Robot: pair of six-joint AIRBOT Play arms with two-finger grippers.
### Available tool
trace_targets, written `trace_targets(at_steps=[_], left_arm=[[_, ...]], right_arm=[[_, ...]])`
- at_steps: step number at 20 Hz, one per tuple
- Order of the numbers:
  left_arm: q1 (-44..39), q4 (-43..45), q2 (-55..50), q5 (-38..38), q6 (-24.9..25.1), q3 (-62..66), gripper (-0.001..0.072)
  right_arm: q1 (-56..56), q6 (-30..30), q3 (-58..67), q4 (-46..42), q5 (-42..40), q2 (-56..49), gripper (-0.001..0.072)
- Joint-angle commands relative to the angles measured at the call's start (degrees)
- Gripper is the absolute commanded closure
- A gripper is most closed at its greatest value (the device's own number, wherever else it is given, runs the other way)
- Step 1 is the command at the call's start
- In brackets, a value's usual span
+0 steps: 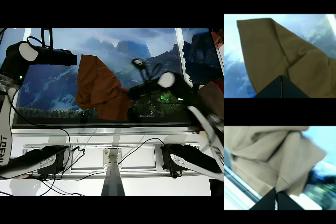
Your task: Fold the clothes and pants, and hang the long-sleeved shirts on hangers.
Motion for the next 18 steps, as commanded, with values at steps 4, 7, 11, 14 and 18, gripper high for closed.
trace_targets(at_steps=[4, 7, 11, 14, 18], left_arm=[[0.0, 3.43, -0.72, -1.33, -0.2, 0.0, 0.0333], [0.0, 3.43, -2.93, -2.91, -4.02, -0.04, 0.0124], [0.0, 3.43, -8.96, -2.84, -9.66, -0.04, 0.0124], [0.0, 3.19, -14.64, -2.84, -9.66, -0.04, 0.0125], [0.85, -2.01, -21.49, -1.33, -11.34, -0.04, 0.0129]], right_arm=[[-16.0, 5.7, 0.22, -12.72, 10.19, 29.88, 0.0698], [-22.4, 5.7, 0.17, -15.43, 10.12, 39.56, 0.0698], [-25.66, 5.68, 0.15, -15.63, 10.16, 43.58, 0.0698], [-25.66, 5.7, 0.17, -15.61, 10.14, 42.84, 0.0698], [-25.66, 5.7, 0.15, -15.5, 10.05, 41.16, 0.0698]])
